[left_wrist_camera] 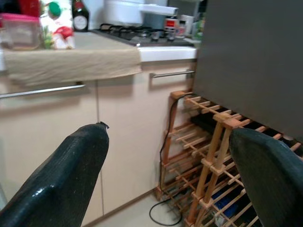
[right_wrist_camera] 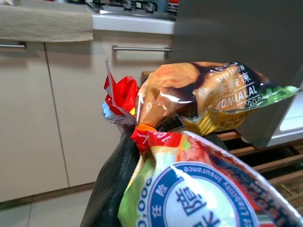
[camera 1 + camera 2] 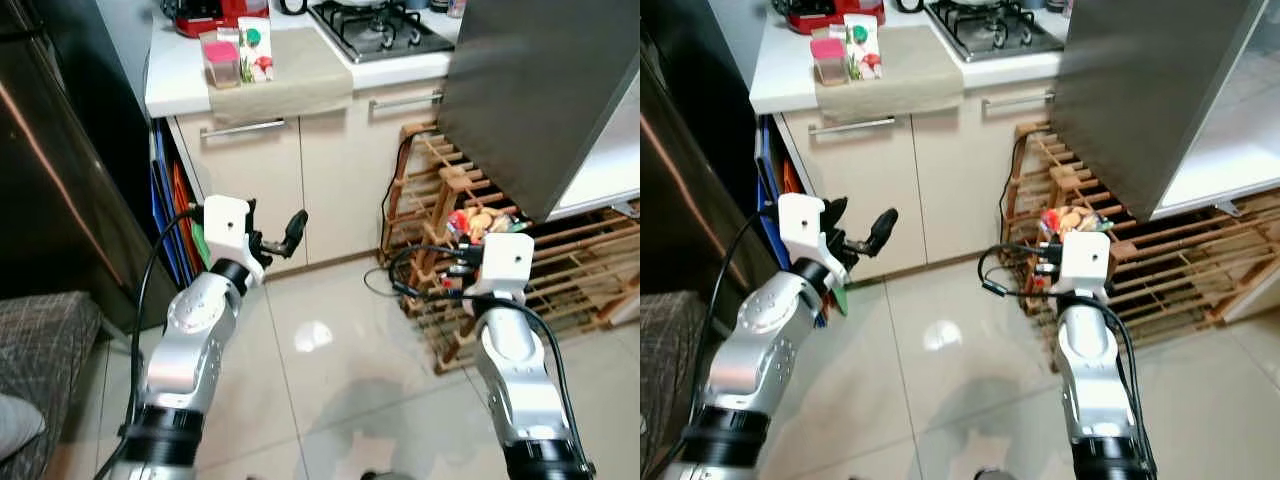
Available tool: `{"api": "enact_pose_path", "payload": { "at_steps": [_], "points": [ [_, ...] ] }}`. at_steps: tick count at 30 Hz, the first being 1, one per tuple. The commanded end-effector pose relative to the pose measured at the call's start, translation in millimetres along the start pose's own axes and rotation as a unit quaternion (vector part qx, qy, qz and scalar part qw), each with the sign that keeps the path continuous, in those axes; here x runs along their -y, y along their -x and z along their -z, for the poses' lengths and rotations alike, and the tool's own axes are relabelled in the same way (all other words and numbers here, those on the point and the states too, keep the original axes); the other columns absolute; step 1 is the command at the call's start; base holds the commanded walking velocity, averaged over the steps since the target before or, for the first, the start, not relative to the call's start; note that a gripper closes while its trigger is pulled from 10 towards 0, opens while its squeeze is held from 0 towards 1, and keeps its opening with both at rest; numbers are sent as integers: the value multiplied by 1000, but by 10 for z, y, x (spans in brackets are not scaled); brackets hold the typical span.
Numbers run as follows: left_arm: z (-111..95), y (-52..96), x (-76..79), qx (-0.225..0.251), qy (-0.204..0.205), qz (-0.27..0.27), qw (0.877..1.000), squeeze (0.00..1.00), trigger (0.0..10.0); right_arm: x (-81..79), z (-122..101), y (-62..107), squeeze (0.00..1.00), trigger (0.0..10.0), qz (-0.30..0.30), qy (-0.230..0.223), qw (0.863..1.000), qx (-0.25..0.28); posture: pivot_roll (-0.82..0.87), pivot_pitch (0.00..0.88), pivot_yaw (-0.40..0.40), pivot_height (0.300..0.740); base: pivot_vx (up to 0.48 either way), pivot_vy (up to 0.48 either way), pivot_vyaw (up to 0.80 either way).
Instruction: Restocking fridge
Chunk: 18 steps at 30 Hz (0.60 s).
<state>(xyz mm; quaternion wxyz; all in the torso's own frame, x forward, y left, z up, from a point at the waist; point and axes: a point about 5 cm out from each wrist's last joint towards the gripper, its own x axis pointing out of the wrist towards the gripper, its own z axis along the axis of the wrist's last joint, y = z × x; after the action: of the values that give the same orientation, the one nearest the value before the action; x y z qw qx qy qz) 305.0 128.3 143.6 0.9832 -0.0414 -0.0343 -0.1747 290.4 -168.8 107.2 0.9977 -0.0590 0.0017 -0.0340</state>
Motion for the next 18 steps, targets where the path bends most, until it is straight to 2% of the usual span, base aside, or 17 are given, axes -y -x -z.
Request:
{"api": "enact_pose_path", "payload": {
  "at_steps": [1,6,16,18],
  "points": [
    [-27,-45,115,10,-5,22,1000,0,10000,89,-35,-41,0,10000,9,2,1000,6,-45,0,3,740,0,-472,-756],
    [-65,-107,236,26,-6,36,999,0,10000,122,-94,-82,0,10000,9,10,1000,16,-63,0,5,740,0,-472,-754],
    [-86,-210,229,27,-14,38,999,0,10000,112,-141,-132,0,10000,12,13,999,28,-77,0,20,740,0,-460,-756],
    [-74,-223,240,23,-17,37,999,0,10000,116,-149,-133,0,10000,12,13,999,32,-78,0,21,740,0,-446,-225]
  ]
}}
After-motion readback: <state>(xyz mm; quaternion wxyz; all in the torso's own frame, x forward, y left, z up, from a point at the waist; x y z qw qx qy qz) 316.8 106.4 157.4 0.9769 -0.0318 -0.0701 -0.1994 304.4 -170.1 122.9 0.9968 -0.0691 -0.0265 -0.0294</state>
